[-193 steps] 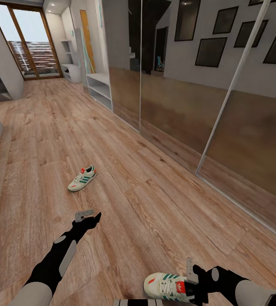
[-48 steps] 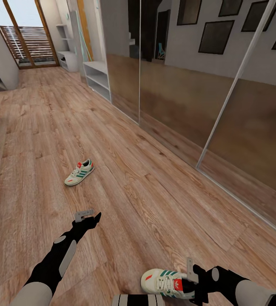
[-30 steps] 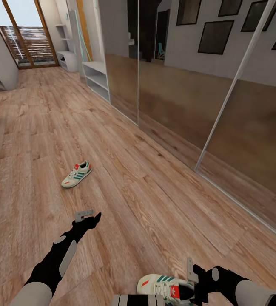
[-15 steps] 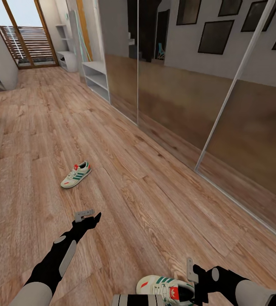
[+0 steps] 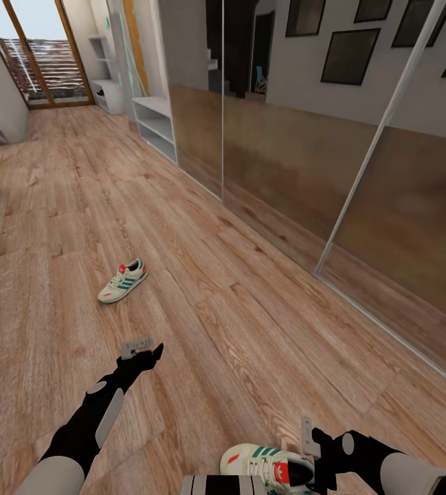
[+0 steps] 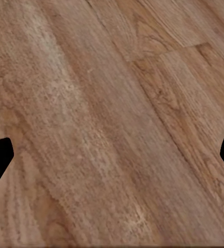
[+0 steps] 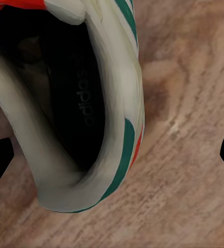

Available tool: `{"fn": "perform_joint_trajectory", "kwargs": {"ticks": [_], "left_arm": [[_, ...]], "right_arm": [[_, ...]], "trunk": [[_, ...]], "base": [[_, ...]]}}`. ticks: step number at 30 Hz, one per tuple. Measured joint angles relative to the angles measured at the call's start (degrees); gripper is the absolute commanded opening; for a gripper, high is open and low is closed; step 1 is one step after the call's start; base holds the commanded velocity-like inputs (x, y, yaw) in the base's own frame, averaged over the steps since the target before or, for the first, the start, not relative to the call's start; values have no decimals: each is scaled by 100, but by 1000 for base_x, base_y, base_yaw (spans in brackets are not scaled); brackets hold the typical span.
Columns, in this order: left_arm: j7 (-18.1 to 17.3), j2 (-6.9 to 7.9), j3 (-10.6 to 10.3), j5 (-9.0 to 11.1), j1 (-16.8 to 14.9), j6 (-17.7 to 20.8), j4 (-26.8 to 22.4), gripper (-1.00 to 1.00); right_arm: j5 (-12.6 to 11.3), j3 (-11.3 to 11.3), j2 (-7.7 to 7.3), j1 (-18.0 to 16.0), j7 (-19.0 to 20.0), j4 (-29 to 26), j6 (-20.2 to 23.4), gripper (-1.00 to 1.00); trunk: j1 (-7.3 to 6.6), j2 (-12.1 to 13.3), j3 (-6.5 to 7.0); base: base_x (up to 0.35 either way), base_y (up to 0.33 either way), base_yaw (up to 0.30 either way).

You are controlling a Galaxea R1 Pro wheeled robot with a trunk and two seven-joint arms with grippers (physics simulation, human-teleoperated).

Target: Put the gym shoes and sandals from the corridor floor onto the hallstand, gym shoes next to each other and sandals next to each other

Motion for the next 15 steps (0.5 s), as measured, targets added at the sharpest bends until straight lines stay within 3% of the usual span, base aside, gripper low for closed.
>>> {"fn": "perform_joint_trajectory", "kwargs": {"ticks": [3, 15], "left_arm": [[0, 0, 0, 2, 0, 0, 0, 100], [0, 0, 0, 4, 0, 0, 0, 100]], "right_arm": [[0, 3, 0, 0, 0, 0, 0, 100], [-8, 7, 8, 0, 0, -1, 0, 100]], "trunk": [[8, -4, -66], [7, -4, -67]], "base": [[0, 0, 0], [0, 0, 0]]}}
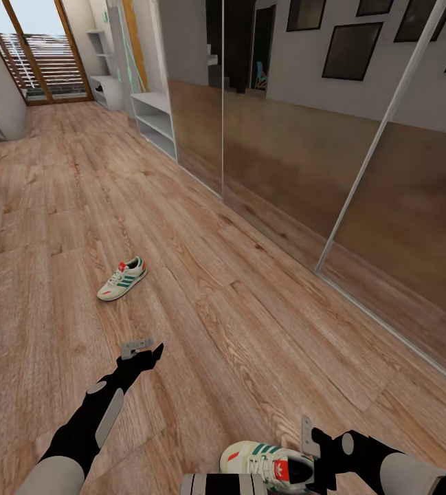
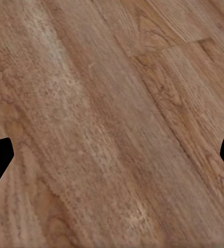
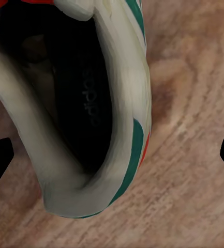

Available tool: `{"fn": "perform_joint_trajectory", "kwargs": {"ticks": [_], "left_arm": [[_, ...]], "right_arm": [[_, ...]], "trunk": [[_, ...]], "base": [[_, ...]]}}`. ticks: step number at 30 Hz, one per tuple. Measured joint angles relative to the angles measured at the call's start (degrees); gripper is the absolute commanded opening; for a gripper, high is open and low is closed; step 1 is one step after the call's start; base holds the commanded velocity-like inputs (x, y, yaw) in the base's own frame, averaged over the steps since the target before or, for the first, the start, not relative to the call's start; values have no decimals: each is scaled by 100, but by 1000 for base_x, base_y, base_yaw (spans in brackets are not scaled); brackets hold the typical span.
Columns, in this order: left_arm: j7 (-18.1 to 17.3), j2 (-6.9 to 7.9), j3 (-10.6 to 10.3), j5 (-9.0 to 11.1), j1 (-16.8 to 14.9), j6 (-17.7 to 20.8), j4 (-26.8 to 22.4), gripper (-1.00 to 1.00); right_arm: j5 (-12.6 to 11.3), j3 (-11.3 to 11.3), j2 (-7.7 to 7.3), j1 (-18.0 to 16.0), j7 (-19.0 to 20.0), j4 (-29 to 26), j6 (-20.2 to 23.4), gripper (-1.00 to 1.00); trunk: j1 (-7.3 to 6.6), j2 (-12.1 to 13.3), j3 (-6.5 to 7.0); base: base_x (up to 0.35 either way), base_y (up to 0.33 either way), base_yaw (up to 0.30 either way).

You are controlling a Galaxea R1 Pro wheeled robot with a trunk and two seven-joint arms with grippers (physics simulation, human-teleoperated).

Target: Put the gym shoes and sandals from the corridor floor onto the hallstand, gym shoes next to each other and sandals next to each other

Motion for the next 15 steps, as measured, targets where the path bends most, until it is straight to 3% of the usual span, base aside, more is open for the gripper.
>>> {"fn": "perform_joint_trajectory", "kwargs": {"ticks": [15], "left_arm": [[-6, 0, 0, 0, 0, 0, 0, 100]], "right_arm": [[-2, 0, 1, 0, 0, 0, 0, 100]], "trunk": [[8, -4, -66]], "base": [[0, 0, 0]]}}
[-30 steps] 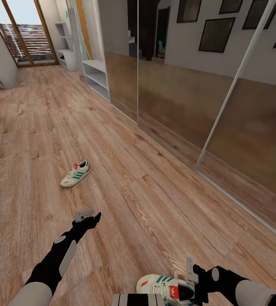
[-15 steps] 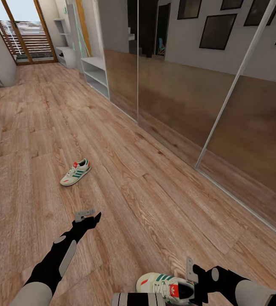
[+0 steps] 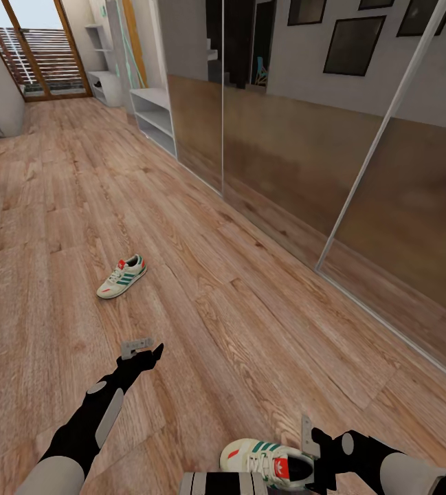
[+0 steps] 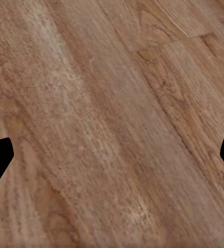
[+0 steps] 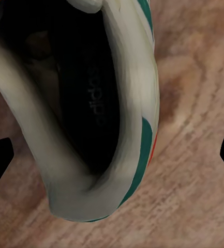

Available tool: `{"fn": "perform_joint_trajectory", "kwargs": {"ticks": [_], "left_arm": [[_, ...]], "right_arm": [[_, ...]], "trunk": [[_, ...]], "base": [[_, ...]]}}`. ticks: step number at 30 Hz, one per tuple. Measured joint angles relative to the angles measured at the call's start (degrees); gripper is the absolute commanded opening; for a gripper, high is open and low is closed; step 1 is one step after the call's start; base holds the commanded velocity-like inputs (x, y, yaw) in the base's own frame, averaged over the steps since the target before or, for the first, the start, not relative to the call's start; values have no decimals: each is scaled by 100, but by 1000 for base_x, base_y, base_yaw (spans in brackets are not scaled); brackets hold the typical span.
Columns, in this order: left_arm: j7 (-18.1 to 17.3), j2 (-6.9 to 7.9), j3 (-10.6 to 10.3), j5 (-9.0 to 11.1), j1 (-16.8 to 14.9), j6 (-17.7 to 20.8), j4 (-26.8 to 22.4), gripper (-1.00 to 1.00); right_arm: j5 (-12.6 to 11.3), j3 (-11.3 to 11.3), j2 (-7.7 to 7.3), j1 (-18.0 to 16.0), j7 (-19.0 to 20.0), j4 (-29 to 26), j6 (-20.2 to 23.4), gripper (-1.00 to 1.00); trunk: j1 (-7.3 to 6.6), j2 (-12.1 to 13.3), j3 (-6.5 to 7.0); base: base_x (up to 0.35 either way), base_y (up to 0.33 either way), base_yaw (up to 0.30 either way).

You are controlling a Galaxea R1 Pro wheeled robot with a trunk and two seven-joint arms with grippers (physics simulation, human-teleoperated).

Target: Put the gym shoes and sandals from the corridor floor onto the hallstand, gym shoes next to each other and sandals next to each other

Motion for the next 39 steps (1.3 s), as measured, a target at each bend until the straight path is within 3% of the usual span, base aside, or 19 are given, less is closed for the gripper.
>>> {"fn": "perform_joint_trajectory", "kwargs": {"ticks": [31, 35, 39], "left_arm": [[-1, 0, 0, 0, 0, 0, 3, 100], [-2, 0, 0, 0, 0, 0, 1, 100], [-2, 0, 0, -2, 0, 0, 1, 100]], "right_arm": [[0, 0, 4, 0, -7, 0, -7, 100], [1, 7, 7, 0, -8, 0, -3, 100], [0, 8, 8, 0, -9, 0, -1, 100]], "trunk": [[8, -4, -66], [18, -9, -154], [18, -9, -155]], "base": [[0, 0, 0], [0, 0, 0], [0, 0, 0]]}}
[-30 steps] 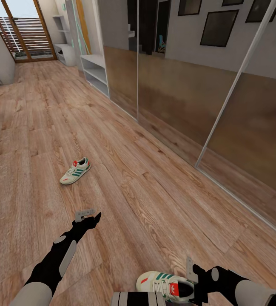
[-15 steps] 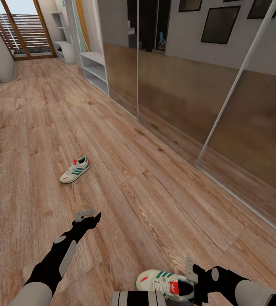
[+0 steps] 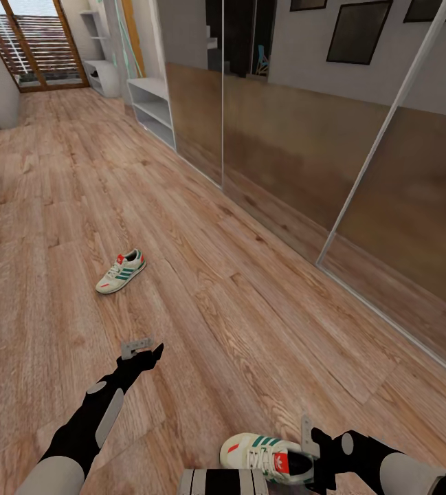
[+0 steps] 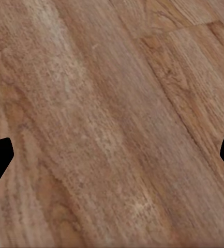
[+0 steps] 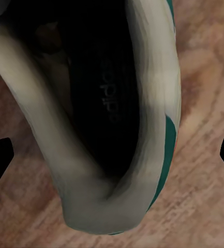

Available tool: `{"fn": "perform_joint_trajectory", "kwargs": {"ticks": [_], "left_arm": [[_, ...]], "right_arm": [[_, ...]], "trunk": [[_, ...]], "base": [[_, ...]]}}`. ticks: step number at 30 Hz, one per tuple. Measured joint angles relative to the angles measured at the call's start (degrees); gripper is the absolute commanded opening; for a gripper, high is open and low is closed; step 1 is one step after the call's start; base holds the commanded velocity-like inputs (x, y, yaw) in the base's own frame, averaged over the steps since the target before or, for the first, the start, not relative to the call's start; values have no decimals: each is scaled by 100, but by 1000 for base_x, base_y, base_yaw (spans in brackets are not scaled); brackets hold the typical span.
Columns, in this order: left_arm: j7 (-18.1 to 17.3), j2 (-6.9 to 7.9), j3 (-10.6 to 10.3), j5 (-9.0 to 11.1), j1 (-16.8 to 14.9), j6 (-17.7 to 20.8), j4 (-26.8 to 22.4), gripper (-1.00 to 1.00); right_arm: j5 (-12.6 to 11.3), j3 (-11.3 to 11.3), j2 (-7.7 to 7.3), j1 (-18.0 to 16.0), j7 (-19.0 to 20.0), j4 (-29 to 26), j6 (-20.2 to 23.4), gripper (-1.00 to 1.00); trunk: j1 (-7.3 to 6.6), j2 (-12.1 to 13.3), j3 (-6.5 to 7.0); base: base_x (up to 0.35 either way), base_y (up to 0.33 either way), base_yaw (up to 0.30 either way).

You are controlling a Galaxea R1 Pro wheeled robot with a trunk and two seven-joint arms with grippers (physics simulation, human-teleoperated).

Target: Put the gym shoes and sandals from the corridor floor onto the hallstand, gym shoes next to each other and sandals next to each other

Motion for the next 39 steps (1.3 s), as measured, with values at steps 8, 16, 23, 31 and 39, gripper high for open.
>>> {"fn": "perform_joint_trajectory", "kwargs": {"ticks": [8, 16, 23, 31, 39], "left_arm": [[0, 0, 0, 3, 0, 0, 1, 100], [0, 0, 0, 1, 0, 0, 4, 100], [0, 0, 0, 2, 0, 0, 2, 100], [0, 0, 0, 2, 0, 0, 3, 100], [0, 0, 0, 2, 0, 0, 1, 100]], "right_arm": [[0, 1, 0, 0, 0, 0, 1, 100], [0, -3, 0, 0, 0, 0, 1, 100], [0, -6, 0, 0, 0, 0, 1, 100], [0, -7, -2, 0, 0, 0, 1, 100], [0, -8, -2, 0, 0, 0, 1, -100]], "trunk": [[5, -3, -44], [5, -3, -44], [5, -3, -44], [5, -3, -44], [5, -3, -44]], "base": [[0, 0, 0], [0, 0, 0], [0, 0, 0], [0, 0, 0], [0, 0, 0]]}}
